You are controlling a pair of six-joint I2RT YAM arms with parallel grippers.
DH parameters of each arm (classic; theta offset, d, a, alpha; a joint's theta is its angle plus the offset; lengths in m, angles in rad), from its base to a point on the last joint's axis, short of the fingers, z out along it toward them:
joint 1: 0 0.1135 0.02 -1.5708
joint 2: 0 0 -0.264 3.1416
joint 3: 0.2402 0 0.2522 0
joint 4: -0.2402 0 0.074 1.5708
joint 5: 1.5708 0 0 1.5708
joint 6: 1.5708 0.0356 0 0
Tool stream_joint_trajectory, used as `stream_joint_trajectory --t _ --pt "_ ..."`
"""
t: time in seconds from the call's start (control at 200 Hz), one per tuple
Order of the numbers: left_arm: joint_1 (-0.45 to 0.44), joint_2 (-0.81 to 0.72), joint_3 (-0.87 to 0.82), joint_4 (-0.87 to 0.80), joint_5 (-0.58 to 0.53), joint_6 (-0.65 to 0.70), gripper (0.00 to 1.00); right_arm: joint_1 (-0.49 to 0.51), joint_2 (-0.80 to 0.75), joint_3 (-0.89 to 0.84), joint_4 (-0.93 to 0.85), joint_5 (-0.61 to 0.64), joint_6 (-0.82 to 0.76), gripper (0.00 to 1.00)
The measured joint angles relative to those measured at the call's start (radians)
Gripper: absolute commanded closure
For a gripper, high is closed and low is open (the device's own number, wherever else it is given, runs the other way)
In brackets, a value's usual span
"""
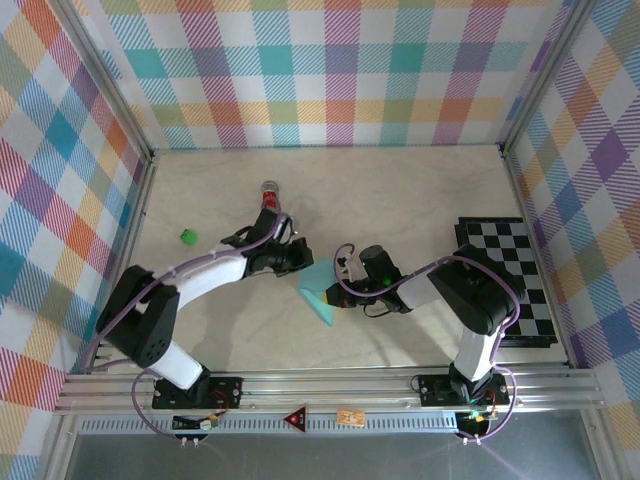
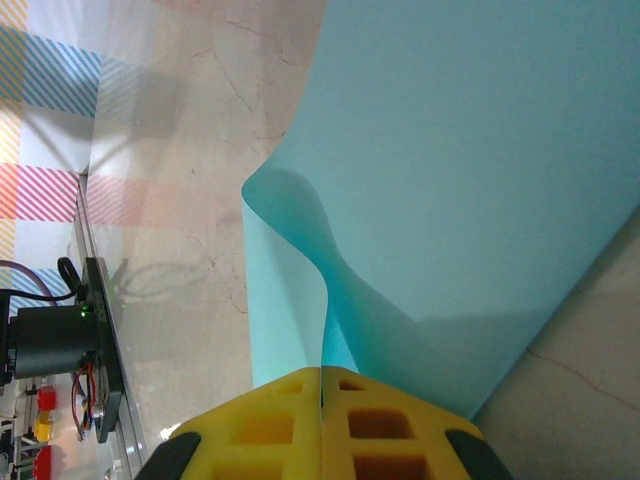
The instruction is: Fold a paper plane with a square sheet of paper (pick it up from the middle)
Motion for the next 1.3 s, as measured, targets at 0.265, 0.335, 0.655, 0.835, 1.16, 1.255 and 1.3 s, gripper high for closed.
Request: stream_joint_trajectory --t 0.265,0.335,0.655,0.835,1.16,1.255,1.3 --pt "-0.001 -0.097 -0.321 0.296 0.085 -0.253 1.00 0.000 0.000 -0.008 0.016 0.002 0.000 1.00" --pt "-0.004 -0.101 -0.353 0.327 0.088 -0.286 1.00 0.000 0.000 -0.008 0.016 0.002 0.000 1.00" --pt "-0.042 -0.081 -0.381 0.445 0.111 -0.357 1.00 -0.005 0.000 -0.013 0.026 0.005 0.000 1.00" --pt "-0.052 -0.017 -0.391 0.478 0.113 -0.365 1.00 -0.005 0.000 -0.014 0.029 0.007 0.000 1.00" --pt "-0.054 0.015 -0.391 0.421 0.073 -0.326 1.00 -0.005 0.000 -0.016 0.034 0.008 0.000 1.00" --pt "-0.056 0.016 -0.374 0.385 0.061 -0.297 0.99 -0.005 0.000 -0.016 0.035 0.009 0.000 1.00" --pt "-0.058 0.016 -0.361 0.363 0.055 -0.283 0.97 -0.005 0.000 -0.016 0.035 0.009 0.000 1.00"
